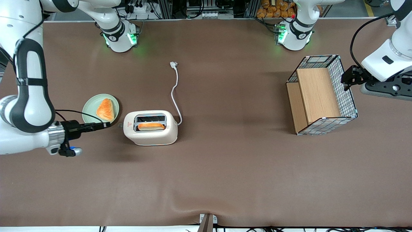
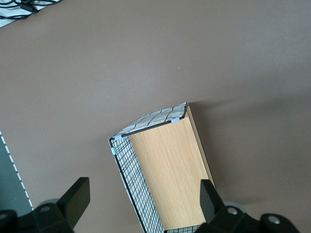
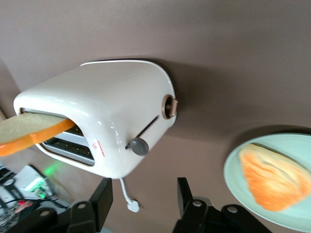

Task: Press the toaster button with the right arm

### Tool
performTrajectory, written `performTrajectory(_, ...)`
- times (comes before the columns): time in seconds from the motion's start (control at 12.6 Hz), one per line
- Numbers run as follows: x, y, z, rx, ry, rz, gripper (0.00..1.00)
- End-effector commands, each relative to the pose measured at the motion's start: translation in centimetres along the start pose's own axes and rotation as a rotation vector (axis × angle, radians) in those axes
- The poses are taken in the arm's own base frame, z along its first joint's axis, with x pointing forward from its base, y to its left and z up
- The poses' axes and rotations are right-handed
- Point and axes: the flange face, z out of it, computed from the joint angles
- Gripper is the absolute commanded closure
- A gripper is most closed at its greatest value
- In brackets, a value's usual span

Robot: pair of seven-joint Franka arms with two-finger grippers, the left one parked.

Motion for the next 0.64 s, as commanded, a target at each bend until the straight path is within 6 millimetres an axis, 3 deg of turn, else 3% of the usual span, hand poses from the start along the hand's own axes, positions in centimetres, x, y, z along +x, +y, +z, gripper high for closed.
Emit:
performTrajectory(0.0,-3.0,-1.6,-4.4,-0.085,0.03,-0.009,0.33)
performTrajectory(0.4,-11.1,-7.5,-13.5,-0.33,0.16,-0.071,0.29)
performTrajectory(0.56,-14.8,-11.2,-15.5,-0.44,0.22,-0.053,0.27)
